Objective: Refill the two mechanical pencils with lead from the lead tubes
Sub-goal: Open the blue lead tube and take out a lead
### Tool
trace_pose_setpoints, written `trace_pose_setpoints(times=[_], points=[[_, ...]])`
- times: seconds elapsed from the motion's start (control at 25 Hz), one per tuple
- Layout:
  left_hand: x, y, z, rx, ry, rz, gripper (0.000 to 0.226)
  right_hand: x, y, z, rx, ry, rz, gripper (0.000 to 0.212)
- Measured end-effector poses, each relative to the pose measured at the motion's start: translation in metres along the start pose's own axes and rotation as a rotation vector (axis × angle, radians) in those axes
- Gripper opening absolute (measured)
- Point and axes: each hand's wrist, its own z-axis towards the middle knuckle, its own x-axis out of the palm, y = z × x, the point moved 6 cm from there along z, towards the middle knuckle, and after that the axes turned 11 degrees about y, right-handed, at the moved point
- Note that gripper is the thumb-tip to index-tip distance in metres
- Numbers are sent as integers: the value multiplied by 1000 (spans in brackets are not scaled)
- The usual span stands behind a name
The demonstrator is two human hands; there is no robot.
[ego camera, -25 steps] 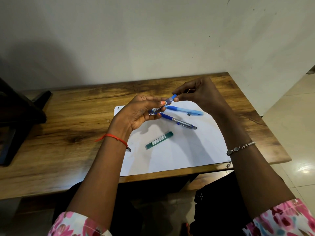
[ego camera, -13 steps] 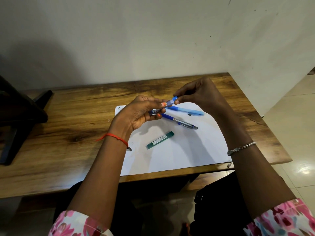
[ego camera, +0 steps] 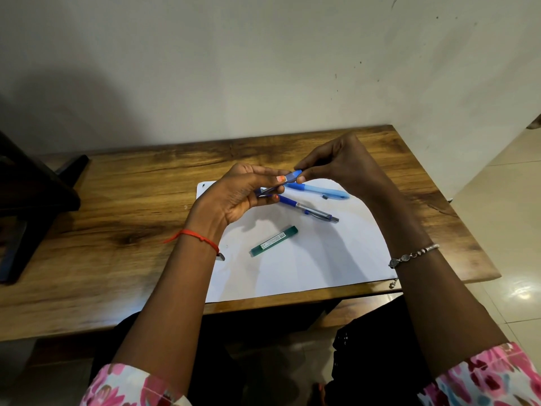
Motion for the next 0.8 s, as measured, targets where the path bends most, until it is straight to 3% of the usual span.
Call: trace_pose_setpoints(times=[0.28, 0.56, 0.64, 0.8], points=[[-8, -3, -3, 4, -63, 23, 10, -3, -1, 1, -22, -24, -81, 20], [-29, -12, -6, 136, -240, 72, 11, 44, -16, 8, 110, 255, -372, 25], [-26, -11, -4, 128, -218, 104, 10, 41, -15, 10, 118, 197, -335, 25], [-15, -8, 2, 97, -150, 211, 19, 18, -20, 11, 173, -49, 18, 17]])
